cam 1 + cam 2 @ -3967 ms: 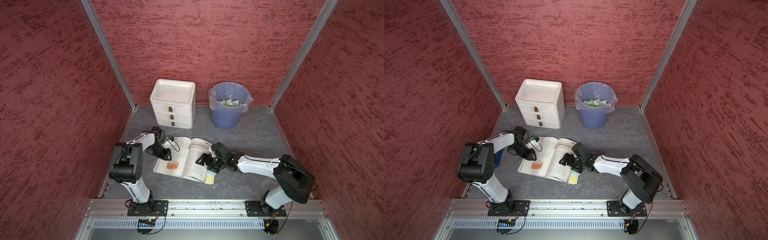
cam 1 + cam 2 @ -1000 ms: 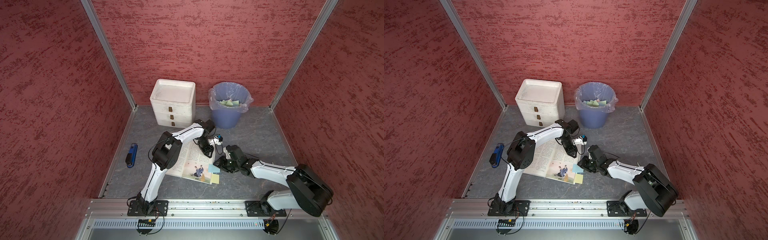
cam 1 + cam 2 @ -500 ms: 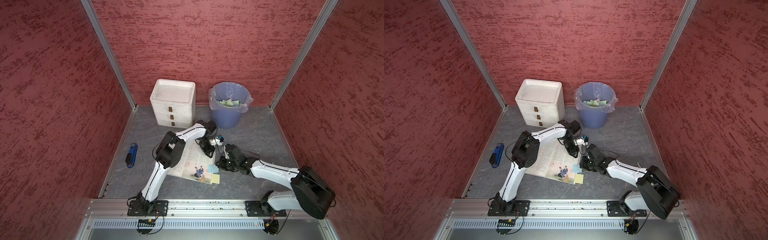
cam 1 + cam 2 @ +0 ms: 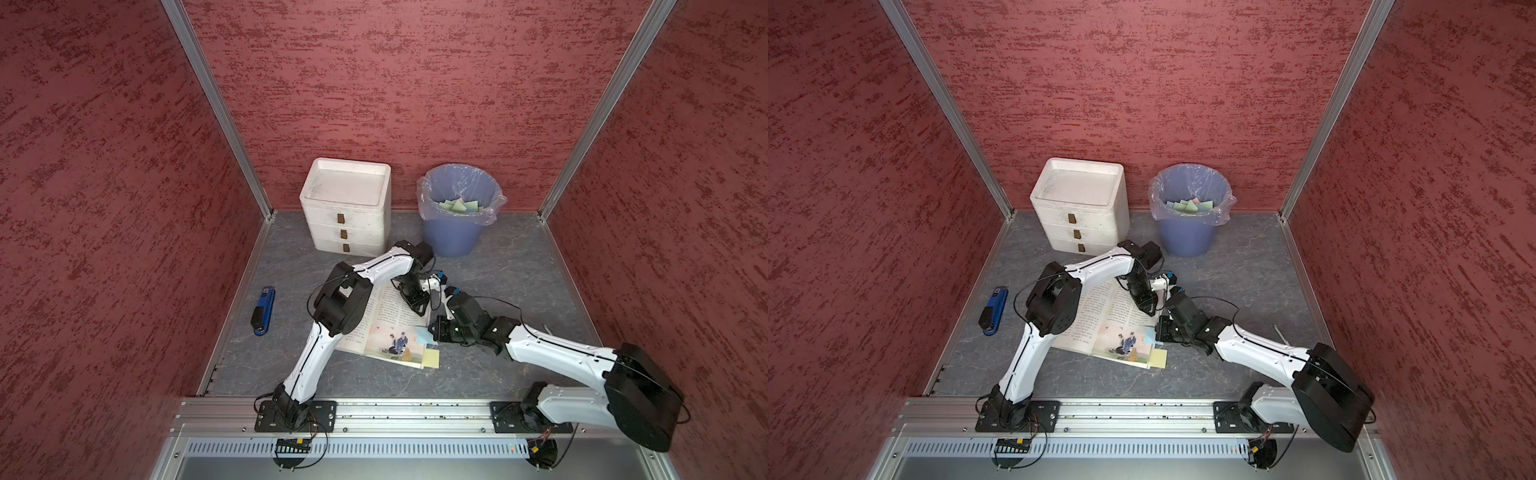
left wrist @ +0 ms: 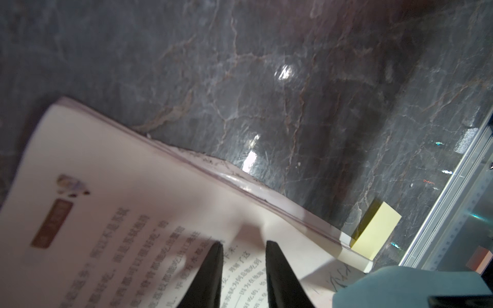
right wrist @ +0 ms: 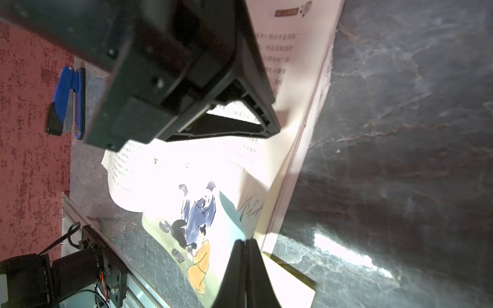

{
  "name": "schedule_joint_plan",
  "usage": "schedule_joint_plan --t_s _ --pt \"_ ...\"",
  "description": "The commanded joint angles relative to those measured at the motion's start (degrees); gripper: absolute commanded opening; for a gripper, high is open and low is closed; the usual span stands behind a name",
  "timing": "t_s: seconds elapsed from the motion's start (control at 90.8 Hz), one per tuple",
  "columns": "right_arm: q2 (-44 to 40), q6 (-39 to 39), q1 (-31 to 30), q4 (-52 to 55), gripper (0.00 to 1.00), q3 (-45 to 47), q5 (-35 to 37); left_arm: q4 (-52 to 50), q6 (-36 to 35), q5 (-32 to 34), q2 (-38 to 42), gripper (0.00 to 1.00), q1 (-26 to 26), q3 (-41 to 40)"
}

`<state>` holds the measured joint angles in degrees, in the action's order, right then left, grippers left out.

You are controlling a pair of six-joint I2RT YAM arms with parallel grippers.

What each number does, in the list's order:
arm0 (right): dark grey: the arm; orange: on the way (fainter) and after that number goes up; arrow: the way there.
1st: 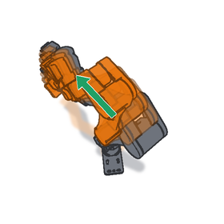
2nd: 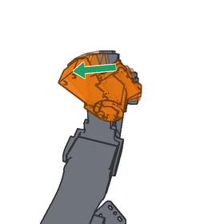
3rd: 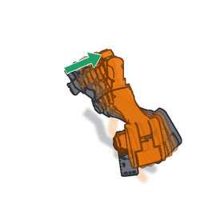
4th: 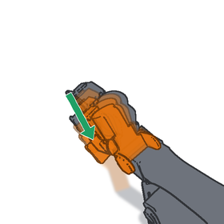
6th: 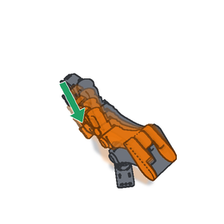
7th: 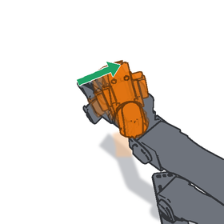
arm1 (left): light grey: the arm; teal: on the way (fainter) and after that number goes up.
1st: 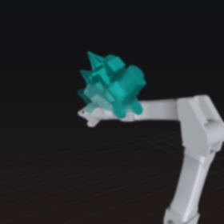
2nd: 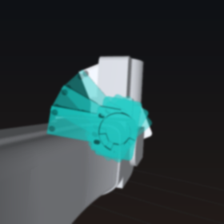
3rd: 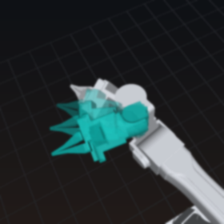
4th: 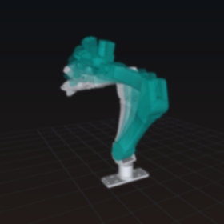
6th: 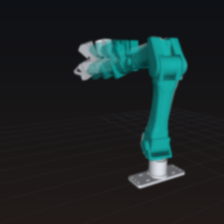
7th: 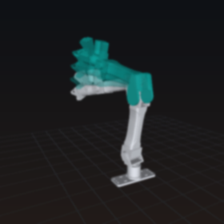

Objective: Peel off the used sticky note
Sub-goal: Tear off the note from the book.

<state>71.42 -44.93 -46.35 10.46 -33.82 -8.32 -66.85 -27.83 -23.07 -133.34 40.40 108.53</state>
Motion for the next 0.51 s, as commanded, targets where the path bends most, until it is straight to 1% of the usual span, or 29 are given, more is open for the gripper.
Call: schedule_joint_plan --t_s 0.0,0.187,0.298,0.342,0.496 --pt "-3.6 2.7 -1.5 1.6 0.0 -1.4 0.8 0.2 0.3 0.8 -2.4 0.3 0.3 1.2" --pt "-10.8 5.1 -2.0 4.2 0.0 -1.9 -1.1 0.2 0.5 0.3 -2.4 0.3 0.0 1.8" --pt "-17.1 6.6 -2.0 8.5 0.0 -3.6 -0.2 -0.3 0.4 0.0 -2.2 0.3 -0.3 2.5" --pt "-19.4 7.5 -2.0 11.4 0.0 -5.1 1.5 -1.0 0.4 -0.4 -2.0 0.3 -0.5 3.1" --pt "-26.2 10.0 -1.8 22.7 0.0 -13.5 11.5 -3.9 1.0 -4.1 0.8 0.31 -2.5 6.3"
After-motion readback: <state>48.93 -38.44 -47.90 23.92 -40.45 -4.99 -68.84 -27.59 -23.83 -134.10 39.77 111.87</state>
